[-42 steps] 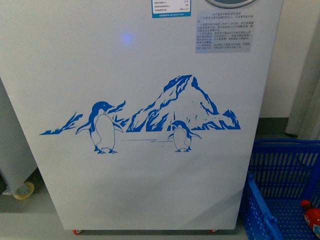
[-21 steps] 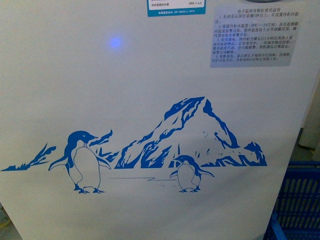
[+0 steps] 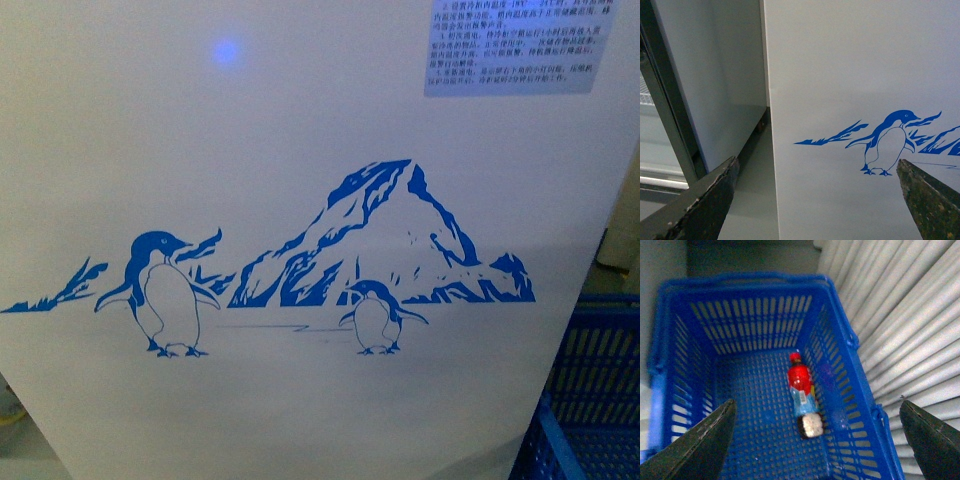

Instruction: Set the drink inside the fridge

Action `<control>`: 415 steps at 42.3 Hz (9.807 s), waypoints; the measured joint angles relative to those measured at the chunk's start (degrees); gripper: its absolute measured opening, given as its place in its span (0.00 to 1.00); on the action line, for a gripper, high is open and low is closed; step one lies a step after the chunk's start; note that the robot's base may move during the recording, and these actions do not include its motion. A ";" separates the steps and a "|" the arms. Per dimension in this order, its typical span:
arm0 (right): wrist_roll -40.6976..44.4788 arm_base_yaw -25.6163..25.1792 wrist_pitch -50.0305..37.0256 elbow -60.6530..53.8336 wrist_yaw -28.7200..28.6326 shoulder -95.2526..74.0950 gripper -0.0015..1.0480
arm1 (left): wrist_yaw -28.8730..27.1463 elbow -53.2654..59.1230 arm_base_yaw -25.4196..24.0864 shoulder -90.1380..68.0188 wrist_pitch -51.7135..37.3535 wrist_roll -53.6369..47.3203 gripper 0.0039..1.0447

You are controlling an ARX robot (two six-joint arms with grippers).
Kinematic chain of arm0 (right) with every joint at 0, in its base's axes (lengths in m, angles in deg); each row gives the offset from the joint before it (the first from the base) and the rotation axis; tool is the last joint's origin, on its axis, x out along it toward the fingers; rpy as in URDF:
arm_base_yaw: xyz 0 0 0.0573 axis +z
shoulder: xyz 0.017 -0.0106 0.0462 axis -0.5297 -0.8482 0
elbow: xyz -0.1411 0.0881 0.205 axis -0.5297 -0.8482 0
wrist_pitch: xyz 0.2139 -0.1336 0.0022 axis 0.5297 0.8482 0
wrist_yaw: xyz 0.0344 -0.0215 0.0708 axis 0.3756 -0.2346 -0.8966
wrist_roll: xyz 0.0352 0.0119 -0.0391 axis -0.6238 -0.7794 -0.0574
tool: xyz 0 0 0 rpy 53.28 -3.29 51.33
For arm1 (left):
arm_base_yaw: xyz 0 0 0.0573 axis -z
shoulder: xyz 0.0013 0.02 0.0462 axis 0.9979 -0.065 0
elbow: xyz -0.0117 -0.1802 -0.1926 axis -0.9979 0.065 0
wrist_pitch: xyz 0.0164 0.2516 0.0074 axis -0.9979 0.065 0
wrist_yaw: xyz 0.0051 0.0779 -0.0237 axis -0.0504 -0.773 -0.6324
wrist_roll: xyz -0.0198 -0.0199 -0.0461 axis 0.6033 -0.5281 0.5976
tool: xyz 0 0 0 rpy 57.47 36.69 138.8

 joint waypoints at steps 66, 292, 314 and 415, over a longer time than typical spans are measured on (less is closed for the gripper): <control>0.28 4.17 -2.14 65.68 30.38 -103.21 0.93 | 0.00 0.00 0.00 0.00 0.00 0.00 0.92; -16.79 23.39 26.73 7.93 12.94 46.71 0.39 | -0.02 0.00 0.00 0.00 0.00 0.00 0.92; -16.70 23.41 26.71 7.93 12.96 46.71 0.39 | 25.49 -23.96 1.01 -65.70 -34.01 -24.37 0.92; -16.68 23.41 26.71 7.93 12.94 46.71 0.39 | -8.07 -81.68 7.76 -114.46 -34.27 -33.44 0.92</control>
